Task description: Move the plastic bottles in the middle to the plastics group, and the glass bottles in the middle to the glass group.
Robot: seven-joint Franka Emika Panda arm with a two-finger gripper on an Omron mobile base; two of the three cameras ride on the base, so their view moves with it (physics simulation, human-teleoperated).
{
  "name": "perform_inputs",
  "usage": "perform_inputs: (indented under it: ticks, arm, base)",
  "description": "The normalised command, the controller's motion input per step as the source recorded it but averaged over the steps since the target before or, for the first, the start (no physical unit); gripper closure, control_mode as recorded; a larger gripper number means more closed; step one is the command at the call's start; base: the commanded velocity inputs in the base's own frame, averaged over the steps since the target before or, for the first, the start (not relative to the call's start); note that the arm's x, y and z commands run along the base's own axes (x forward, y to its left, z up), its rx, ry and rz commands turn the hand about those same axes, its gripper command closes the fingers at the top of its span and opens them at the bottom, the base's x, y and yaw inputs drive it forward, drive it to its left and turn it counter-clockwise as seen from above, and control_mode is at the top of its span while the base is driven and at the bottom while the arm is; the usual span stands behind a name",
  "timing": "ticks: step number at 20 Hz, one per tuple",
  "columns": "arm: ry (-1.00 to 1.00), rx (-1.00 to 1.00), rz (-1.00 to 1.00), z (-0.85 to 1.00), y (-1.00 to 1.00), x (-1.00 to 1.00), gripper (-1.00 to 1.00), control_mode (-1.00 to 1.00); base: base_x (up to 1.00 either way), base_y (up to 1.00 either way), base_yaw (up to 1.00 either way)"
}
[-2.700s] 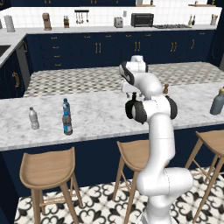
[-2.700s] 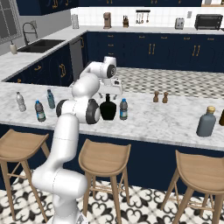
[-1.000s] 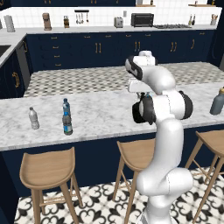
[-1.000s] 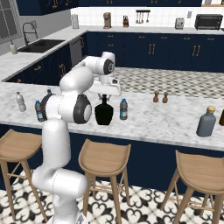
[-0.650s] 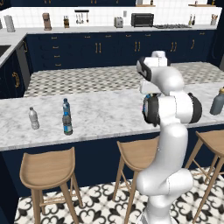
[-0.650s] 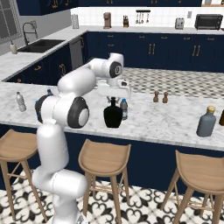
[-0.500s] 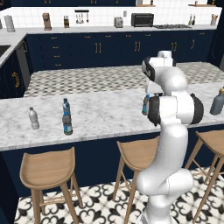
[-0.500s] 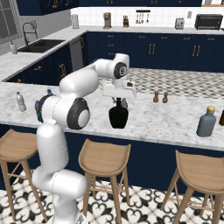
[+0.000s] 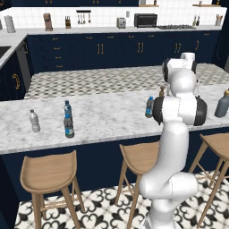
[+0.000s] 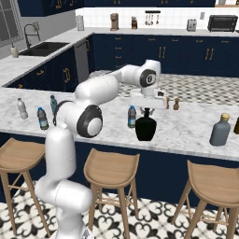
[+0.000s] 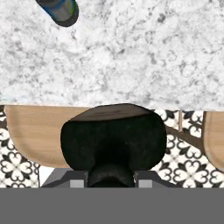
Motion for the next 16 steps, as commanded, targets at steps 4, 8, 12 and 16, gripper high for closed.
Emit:
perform_inputs:
  ticks: [4,8,12,16]
  arm:
    - [0.07,0.05,0.00,0.00,-0.77,0.17,1.00,-1.00]
    - [0.08,0.06,0.00,0.00,-0.74,0.34,1.00,-1.00]
    - [0.10,0.06,0.00,0.00,-0.68,0.40,1.00,-1.00]
    - [0.14,0.05,0.00,0.00,-0.61,0.51,1.00,-1.00]
  base:
    - [0.00,0.00,0.00]
    - [0.00,0.00,0.00]
    - [0.00,0.00,0.00]
    - [0.00,0.00,0.00]
